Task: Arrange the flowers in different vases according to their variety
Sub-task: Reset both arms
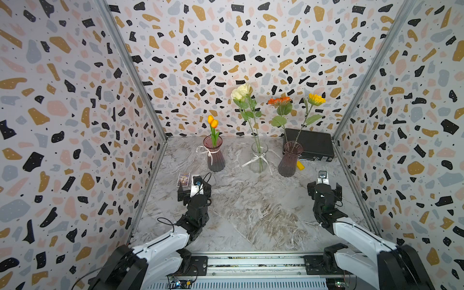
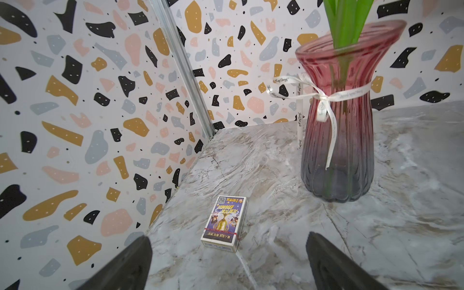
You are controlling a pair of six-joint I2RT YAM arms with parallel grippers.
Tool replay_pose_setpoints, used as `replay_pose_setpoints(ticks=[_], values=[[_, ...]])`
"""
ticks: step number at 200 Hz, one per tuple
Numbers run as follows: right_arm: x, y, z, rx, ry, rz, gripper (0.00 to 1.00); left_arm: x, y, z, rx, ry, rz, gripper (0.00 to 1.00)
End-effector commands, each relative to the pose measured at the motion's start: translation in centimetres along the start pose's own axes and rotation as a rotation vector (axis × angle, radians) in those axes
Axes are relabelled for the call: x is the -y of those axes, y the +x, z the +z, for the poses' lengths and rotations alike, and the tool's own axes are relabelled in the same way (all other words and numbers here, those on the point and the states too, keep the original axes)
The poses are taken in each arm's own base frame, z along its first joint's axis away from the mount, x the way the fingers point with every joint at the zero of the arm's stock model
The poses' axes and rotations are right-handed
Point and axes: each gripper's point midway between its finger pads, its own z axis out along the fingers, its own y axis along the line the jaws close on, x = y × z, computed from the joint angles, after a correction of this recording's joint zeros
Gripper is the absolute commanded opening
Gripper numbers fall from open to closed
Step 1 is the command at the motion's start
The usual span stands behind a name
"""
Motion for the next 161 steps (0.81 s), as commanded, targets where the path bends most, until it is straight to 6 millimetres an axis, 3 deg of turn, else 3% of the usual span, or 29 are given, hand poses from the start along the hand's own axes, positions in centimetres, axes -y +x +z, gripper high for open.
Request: replay_pose_setpoints(ticks=[1, 9, 18, 31, 39, 53, 72, 101, 134, 149, 161], values=[[0.0, -4.1, 0.3, 0.246, 0.02, 0.1, 1.0, 1.6, -2.6, 0.6, 0.152, 0.047, 0.035, 1.0], [-0.3, -3.5, 0.4, 0.224, 0.015, 0.09, 1.0, 2.4, -2.0, 0.8, 0.151, 0.062, 0.095, 1.0], [-1.3, -1.8, 0.8, 0.18, -0.066, 0.1, 1.0, 1.9, -2.0, 1.1, 0.126, 0.004, 0.095, 0.99], [0.0, -0.3, 1.4, 0.206, -0.017, 0.184, 1.0, 2.2, -1.8, 1.3, 0.113, 0.02, 0.105, 1.0], [0.4, -0.2, 1.3, 0.237, -0.008, 0.206, 1.0, 2.6, -1.8, 1.2, 0.113, 0.048, 0.116, 1.0], [-2.1, -0.3, 1.1, 0.209, -0.157, 0.142, 1.0, 3.2, -1.2, 1.0, 0.105, 0.097, 0.125, 1.0], [-4.8, -0.1, 2.5, 0.202, -0.259, 0.066, 1.0, 3.2, 0.9, 1.0, 0.057, 0.125, 0.085, 1.0], [-4.1, 0.2, 2.9, 0.154, -0.228, 0.086, 1.0, 4.6, 1.9, 1.5, 0.081, 0.193, 0.119, 1.0], [-3.9, 0.5, 4.9, 0.06, -0.222, 0.11, 1.0, 2.8, 2.7, 2.5, 0.049, 0.174, 0.01, 1.0], [-3.1, 0.7, 5.8, 0.022, -0.197, 0.143, 1.0, 1.7, 4.4, 3.6, -0.019, 0.179, -0.072, 1.0], [-2.7, 1.0, 6.0, 0.003, -0.2, 0.172, 1.0, 0.7, 4.5, 5.0, -0.031, 0.129, -0.108, 1.0]])
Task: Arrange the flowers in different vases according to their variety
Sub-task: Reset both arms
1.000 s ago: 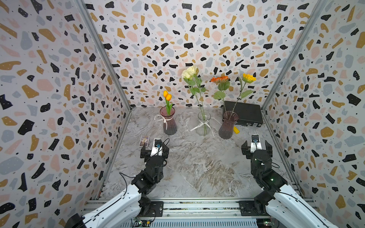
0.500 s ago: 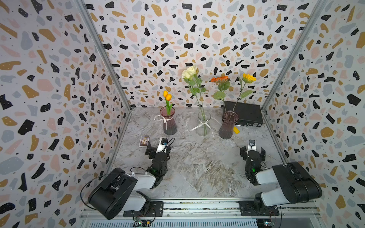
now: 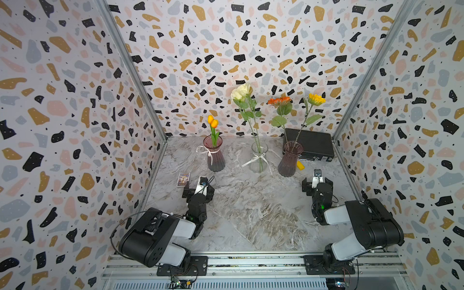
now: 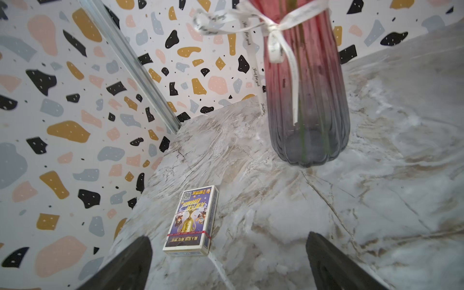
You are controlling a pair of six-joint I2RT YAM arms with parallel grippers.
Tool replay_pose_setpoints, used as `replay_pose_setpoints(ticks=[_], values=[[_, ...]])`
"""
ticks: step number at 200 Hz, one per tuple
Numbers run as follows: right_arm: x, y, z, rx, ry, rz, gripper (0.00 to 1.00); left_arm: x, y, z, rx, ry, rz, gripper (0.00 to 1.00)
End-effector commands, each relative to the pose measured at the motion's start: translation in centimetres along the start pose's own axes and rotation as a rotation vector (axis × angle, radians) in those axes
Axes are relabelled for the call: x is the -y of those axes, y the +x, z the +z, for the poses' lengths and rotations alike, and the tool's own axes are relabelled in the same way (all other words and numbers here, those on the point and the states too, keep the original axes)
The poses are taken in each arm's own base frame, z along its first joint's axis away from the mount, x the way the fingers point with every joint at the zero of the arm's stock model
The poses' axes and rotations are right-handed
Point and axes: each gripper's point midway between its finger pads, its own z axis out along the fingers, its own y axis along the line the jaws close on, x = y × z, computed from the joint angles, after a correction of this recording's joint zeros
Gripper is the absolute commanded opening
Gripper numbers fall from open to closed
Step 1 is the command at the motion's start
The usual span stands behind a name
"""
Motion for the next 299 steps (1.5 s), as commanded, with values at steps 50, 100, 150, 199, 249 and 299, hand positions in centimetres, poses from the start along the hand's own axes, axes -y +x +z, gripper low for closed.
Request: replay_pose_setpoints(ticks=[50, 100, 150, 199, 249, 299], values=[[0.7, 0.8, 0.3, -0.063, -0.003, 0.062, 1.0, -2.0, 1.1, 3.7, -0.139, 0.017, -0.216, 0.99], [0.7, 0.8, 0.3, -0.061, -0.005, 0.06, 1.0, -1.9, 1.0, 3.7, -0.137, 0.02, -0.215, 1.0], [0.7, 0.9, 0.4, -0.065, -0.004, 0.06, 1.0, -1.9, 1.0, 3.7, -0.138, 0.021, -0.215, 0.99], [0.7, 0.9, 0.3, -0.062, -0.004, 0.061, 1.0, -1.9, 1.0, 3.7, -0.138, 0.021, -0.215, 0.99], [0.7, 0.9, 0.3, -0.062, -0.005, 0.06, 1.0, -1.9, 1.0, 3.7, -0.139, 0.021, -0.213, 1.0], [0.7, 0.9, 0.3, -0.062, -0.004, 0.06, 1.0, -1.9, 1.0, 3.7, -0.139, 0.021, -0.214, 1.0]])
